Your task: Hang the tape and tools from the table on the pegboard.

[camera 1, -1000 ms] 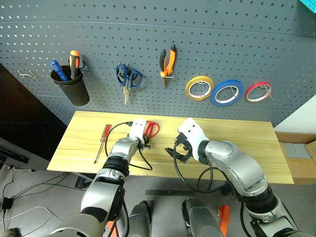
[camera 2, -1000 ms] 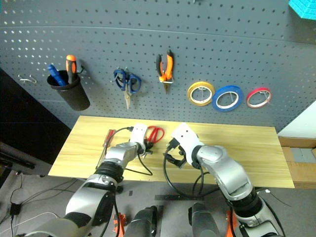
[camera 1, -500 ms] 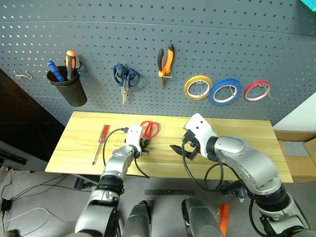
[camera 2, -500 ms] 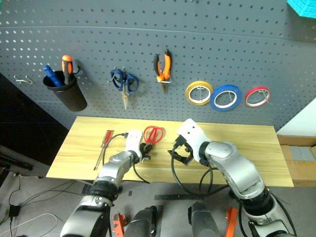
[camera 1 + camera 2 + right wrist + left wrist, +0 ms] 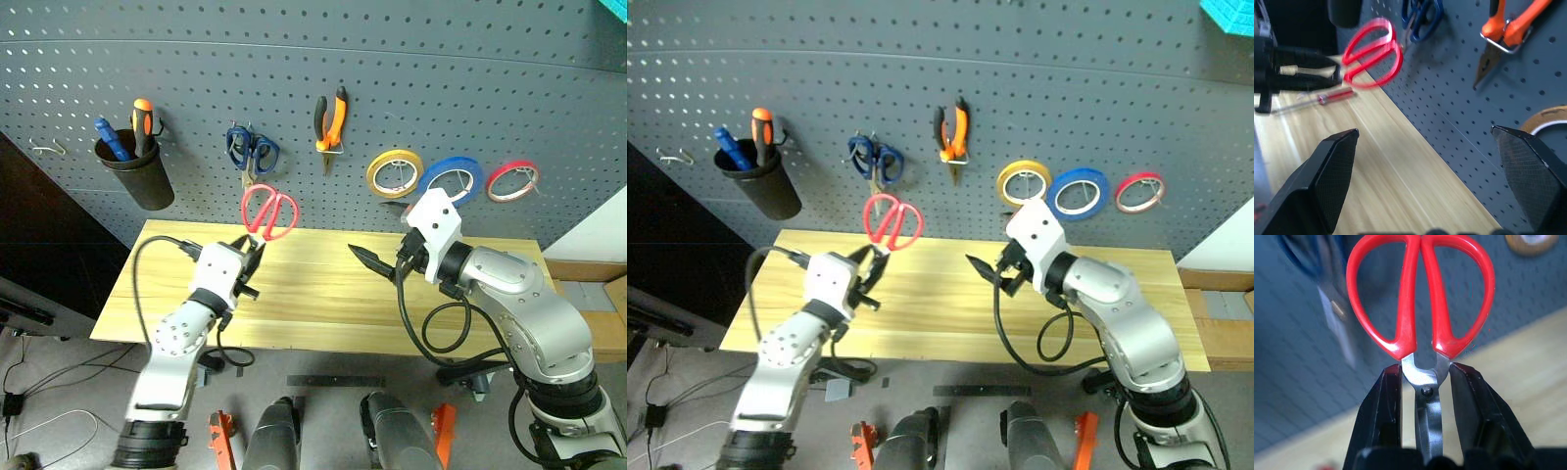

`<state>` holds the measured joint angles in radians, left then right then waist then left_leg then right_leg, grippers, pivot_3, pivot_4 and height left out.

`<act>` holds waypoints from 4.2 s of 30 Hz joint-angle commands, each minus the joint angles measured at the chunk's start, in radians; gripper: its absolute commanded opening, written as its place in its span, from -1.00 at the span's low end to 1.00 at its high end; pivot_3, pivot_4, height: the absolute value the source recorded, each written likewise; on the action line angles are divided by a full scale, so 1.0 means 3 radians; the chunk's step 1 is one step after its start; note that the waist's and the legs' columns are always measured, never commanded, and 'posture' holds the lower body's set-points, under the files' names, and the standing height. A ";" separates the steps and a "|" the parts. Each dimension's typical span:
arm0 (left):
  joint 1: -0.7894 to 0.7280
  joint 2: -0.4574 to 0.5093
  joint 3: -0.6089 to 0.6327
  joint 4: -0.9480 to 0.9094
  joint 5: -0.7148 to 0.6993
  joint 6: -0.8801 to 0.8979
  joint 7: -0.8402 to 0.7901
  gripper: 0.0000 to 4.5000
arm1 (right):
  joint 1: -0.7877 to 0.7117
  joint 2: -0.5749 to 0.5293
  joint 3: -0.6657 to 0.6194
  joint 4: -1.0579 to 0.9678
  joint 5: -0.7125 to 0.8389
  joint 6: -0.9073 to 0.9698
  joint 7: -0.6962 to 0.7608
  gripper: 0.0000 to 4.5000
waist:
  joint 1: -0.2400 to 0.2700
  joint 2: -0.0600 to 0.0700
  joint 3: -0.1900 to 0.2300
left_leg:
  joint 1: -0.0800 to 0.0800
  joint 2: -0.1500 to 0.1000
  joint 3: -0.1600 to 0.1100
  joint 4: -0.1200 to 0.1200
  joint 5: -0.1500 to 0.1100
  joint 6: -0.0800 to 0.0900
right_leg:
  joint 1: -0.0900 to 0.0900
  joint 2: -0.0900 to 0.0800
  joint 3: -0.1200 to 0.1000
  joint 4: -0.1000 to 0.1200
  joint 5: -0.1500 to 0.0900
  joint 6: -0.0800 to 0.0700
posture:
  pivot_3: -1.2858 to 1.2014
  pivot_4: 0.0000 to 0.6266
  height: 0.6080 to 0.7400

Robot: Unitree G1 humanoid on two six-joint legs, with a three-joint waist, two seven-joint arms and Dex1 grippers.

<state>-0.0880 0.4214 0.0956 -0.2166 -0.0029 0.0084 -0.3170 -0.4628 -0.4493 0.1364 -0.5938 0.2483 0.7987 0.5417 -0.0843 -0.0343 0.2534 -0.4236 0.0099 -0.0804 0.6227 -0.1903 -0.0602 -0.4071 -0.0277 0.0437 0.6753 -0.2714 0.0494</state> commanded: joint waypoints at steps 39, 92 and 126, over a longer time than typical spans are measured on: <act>-0.0772 0.0020 -0.0079 0.1270 0.0119 0.0406 -0.0063 0.84 | -0.0199 0.0211 0.0044 0.0076 0.0293 0.0042 -0.0083 1.00 | -0.0011 0.0001 0.0007 | -0.0005 0.0001 0.0000 -0.0009 0.0000 0.0000 | -0.0007 0.0011 0.0000 -0.0002 0.0001 -0.0002 | -0.08 -0.15 1.00; -0.0797 0.0171 0.0681 0.1673 -0.0498 0.0719 0.0297 -0.64 | -0.0894 0.1063 0.0905 0.0815 -0.0228 0.0534 -0.0552 1.00 | -0.0077 -0.0028 0.0165 | -0.0036 0.0006 -0.0001 -0.0030 0.0000 -0.0006 | -0.0057 -0.0016 -0.0004 0.0011 0.0010 -0.0022 | -0.06 -0.20 1.00; -0.2928 0.0786 0.0843 0.2411 -0.0371 -0.0975 0.0344 -0.64 | -0.1233 0.0521 0.0100 0.0725 0.0404 -0.0075 0.0095 1.00 | 0.0012 -0.0062 0.0112 | -0.0036 -0.0007 0.0000 -0.0017 0.0004 -0.0018 | -0.0052 0.0004 -0.0013 0.0017 0.0011 -0.0023 | -0.04 -0.43 1.00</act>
<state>-0.9301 0.6593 0.3578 0.4784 -0.1281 -0.2079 -0.2119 -0.8101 -0.2942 0.1841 -0.3555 0.3727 0.8016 0.5781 -0.0807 -0.0528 0.2869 -0.4349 0.0081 -0.0804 0.6188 -0.1890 -0.0654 -0.4227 -0.0267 0.0398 0.6805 -0.2680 0.0427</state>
